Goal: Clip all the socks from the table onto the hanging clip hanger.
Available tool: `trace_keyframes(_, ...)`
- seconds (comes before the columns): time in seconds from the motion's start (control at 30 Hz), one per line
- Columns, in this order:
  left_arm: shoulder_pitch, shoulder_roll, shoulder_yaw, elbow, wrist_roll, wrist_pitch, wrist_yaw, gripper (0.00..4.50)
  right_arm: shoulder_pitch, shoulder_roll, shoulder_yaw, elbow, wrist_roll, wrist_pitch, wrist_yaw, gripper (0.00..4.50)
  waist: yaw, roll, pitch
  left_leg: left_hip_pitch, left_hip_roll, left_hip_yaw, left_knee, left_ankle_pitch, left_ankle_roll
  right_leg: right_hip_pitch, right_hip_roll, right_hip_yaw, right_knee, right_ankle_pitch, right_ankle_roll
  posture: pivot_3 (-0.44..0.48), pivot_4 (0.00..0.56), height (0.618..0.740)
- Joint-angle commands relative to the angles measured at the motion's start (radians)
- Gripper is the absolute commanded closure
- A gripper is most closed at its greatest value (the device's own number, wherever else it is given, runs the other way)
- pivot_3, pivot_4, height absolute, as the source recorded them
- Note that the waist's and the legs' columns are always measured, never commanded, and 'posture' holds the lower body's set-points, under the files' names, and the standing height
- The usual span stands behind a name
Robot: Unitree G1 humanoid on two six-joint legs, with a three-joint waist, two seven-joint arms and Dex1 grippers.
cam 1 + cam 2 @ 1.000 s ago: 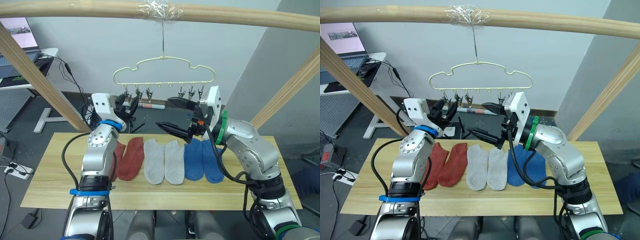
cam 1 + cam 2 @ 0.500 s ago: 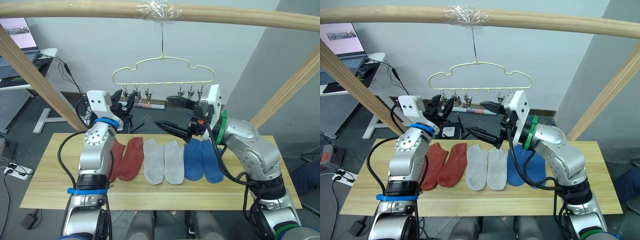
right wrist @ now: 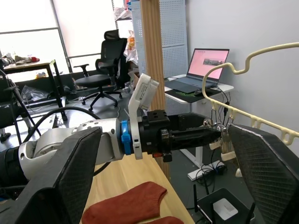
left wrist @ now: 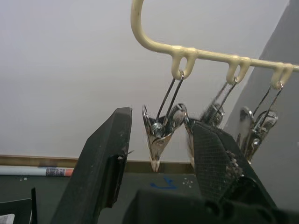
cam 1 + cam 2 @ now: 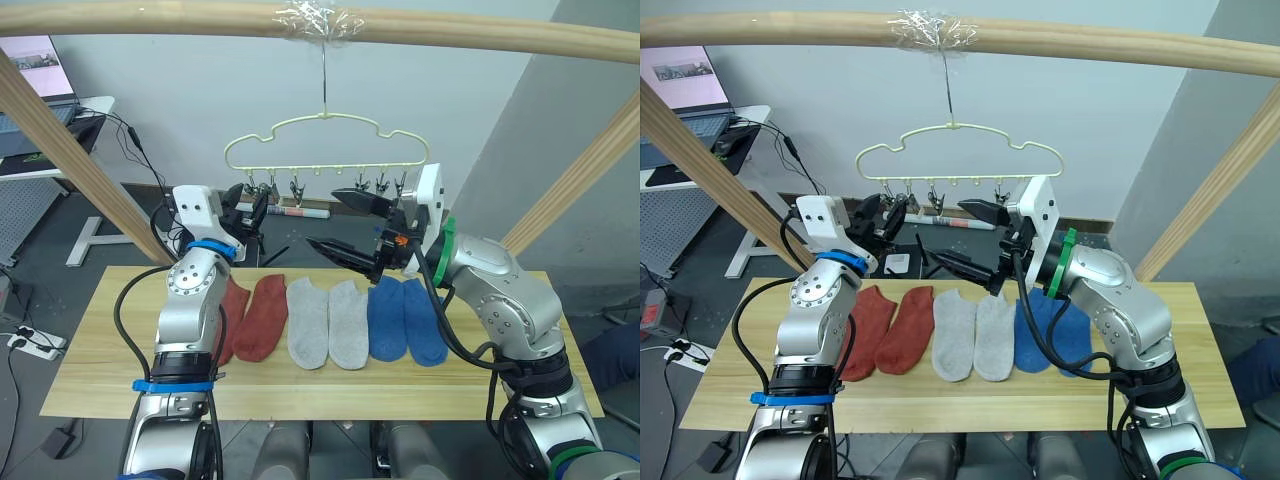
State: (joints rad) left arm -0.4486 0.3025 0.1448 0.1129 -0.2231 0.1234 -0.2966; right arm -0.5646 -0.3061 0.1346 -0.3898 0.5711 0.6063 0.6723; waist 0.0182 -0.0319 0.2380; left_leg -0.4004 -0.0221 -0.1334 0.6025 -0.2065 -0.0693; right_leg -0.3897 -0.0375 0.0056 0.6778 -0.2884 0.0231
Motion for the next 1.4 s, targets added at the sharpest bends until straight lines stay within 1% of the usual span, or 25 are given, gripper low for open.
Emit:
trace_keyframes(0.03,0.026,0.001,0.013,-0.078,-0.017,0.01,-0.005,2.18,-0.014,-0.001,-0.031,-0.038,0.022,-0.002,-0.009,0.0,-0.001,0.0,0.0,0.0,0.0,0.0,0.0,0.0,0.0,0.0,0.0,0.0,0.0,0.0,0.0,0.083,0.217,0.74)
trace_keyframes(0.23,0.029,0.006,0.015,-0.085,-0.017,0.025,-0.002,2.18,-0.016,0.001,-0.033,-0.044,0.027,0.007,-0.008,0.0,-0.001,0.0,0.0,0.0,0.0,0.0,0.0,0.0,0.0,0.0,0.0,0.0,0.0,0.0,0.0,0.09,0.227,0.74)
trace_keyframes(0.53,-0.072,-0.009,0.012,0.018,-0.004,-0.021,0.008,2.18,-0.046,0.016,-0.046,-0.028,0.038,0.018,-0.016,0.0,-0.001,0.0,0.0,0.0,0.0,0.0,0.0,0.0,0.0,0.0,0.0,-0.001,0.0,0.0,0.001,0.089,0.227,0.74)
trace_keyframes(0.73,-0.089,-0.012,0.016,0.043,-0.003,-0.036,0.008,2.18,-0.049,0.005,-0.046,-0.038,0.047,0.027,-0.014,0.0,-0.004,0.0,0.0,0.0,0.0,0.0,0.0,0.0,0.0,0.0,0.0,-0.001,0.0,0.0,0.0,0.08,0.229,0.74)
trace_keyframes(1.07,-0.062,-0.023,0.027,0.03,-0.005,-0.038,0.027,2.18,-0.051,-0.002,-0.049,-0.039,0.058,0.034,-0.02,0.0,-0.011,0.0,0.0,0.0,0.0,0.0,0.0,0.0,0.0,0.0,0.0,-0.001,0.0,0.0,0.0,0.081,0.234,0.74)
trace_keyframes(1.13,-0.048,-0.023,0.028,0.005,-0.009,-0.028,0.029,2.18,-0.051,-0.002,-0.05,-0.039,0.061,0.036,-0.022,0.0,-0.014,0.0,0.0,0.0,0.0,0.0,0.0,0.0,0.0,0.0,0.0,-0.001,0.0,0.0,0.0,0.081,0.234,0.74)
trace_keyframes(1.3,0.039,-0.028,0.012,-0.13,-0.057,0.041,-0.003,2.18,-0.052,-0.005,-0.053,-0.038,0.064,0.038,-0.022,0.0,-0.019,0.0,0.0,0.0,0.0,0.0,0.0,0.0,0.0,0.0,0.0,0.0,0.0,0.0,0.0,0.086,0.24,0.74)
trace_keyframes(1.4,0.076,-0.02,0.024,-0.157,-0.04,0.056,0.02,2.18,-0.054,-0.003,-0.055,-0.035,0.067,0.041,-0.024,0.0,-0.019,0.001,0.001,0.0,0.001,-0.001,0.0,0.0,0.0,0.0,0.0,0.0,0.0,0.0,0.0,0.092,0.245,0.74)
